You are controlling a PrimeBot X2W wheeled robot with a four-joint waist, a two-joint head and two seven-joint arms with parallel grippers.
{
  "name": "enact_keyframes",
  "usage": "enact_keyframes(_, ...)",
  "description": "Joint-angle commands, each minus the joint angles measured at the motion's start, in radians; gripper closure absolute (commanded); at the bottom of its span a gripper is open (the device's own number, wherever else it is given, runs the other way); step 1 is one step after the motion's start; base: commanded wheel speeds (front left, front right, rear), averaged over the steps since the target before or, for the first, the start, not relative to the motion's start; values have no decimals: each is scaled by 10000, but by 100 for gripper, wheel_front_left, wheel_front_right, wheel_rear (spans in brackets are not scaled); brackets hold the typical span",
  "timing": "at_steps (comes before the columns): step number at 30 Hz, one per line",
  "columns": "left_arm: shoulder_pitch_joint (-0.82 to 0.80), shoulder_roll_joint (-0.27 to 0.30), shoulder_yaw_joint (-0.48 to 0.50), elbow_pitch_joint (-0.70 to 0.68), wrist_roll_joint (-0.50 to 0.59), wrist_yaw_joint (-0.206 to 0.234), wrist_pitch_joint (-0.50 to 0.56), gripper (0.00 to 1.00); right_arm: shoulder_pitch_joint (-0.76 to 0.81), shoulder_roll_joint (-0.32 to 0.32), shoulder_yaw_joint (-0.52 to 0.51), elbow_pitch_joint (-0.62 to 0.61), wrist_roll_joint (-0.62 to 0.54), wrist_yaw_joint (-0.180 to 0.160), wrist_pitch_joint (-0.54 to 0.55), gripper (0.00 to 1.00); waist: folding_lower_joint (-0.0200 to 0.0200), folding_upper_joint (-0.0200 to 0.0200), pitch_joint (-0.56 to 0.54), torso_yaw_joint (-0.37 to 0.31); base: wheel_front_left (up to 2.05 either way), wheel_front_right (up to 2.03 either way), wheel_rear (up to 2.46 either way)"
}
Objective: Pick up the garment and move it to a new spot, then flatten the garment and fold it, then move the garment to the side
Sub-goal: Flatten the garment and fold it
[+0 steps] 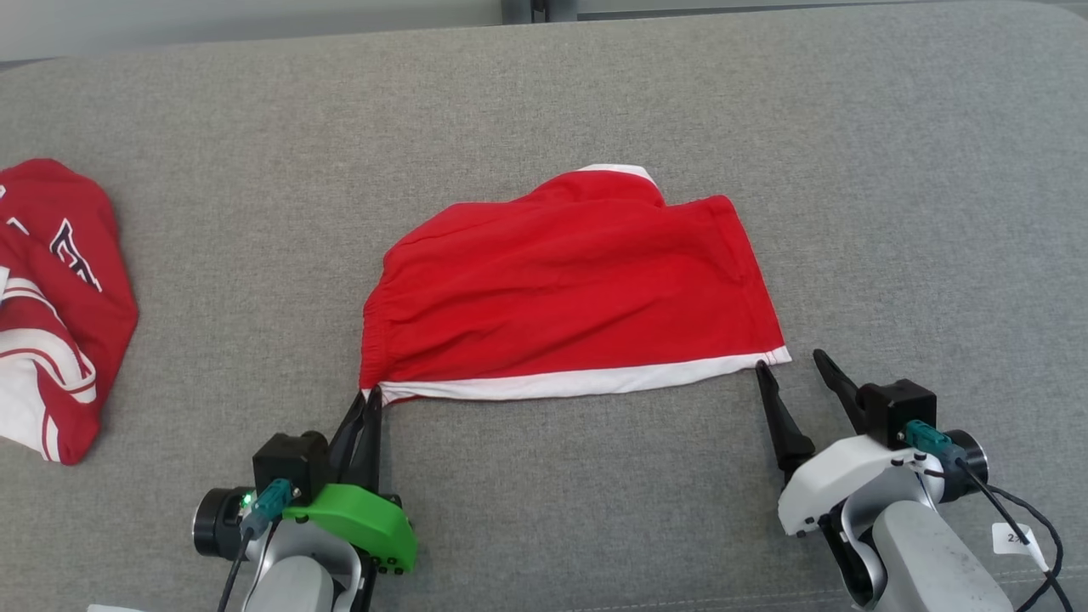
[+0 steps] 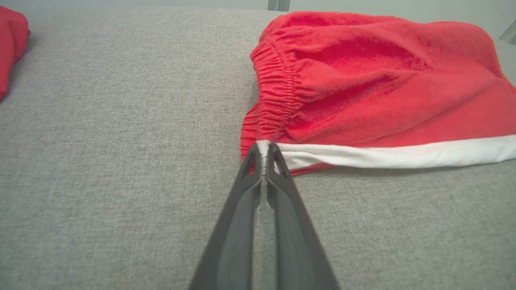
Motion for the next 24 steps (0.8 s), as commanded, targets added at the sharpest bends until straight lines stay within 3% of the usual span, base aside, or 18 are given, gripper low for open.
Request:
enact_keyframes(1, -11, 46, -17, -36, -31, -42, 2, 100, -15, -78, 52, 60, 85, -18, -29, 0, 0, 0, 29, 29, 0, 0, 0)
enact_keyframes(11, -168, 46, -197, -1, -98, -69, 2, 100, -432, -116, 397, 454, 390, -18, -29, 0, 0, 0, 191, 149, 0, 0, 0)
enact_keyframes(13, -168, 46, -215, 10, -113, -79, 2, 100, -454, -153, 476, 546, 370, -17, -29, 10, 0, 0, 195, 184, 0, 0, 0)
enact_keyframes(14, -166, 46, -227, 18, -123, -80, 2, 100, -452, -166, 501, 597, 383, -18, -28, 30, 0, 0, 191, 199, 0, 0, 0)
enact_keyframes(15, -163, 46, -233, 18, -142, -61, 2, 100, -456, -181, 512, 609, 389, -17, -28, 59, 0, 0, 186, 211, 0, 0, 0)
enact_keyframes(18, -144, 46, -244, 11, -150, -35, 0, 100, -405, -230, 537, 499, 412, -18, -28, 93, 0, 0, 146, 230, 0, 0, 0)
enact_keyframes(19, -128, 46, -238, 12, -156, -29, 2, 100, -368, -240, 549, 472, 404, -18, -29, 100, 0, 0, 126, 227, 0, 0, 0)
enact_keyframes(24, 41, 48, -187, 83, -134, -28, 2, 100, -181, -250, 484, 455, 457, -18, -29, 100, 0, 0, -137, 197, 0, 0, 0)
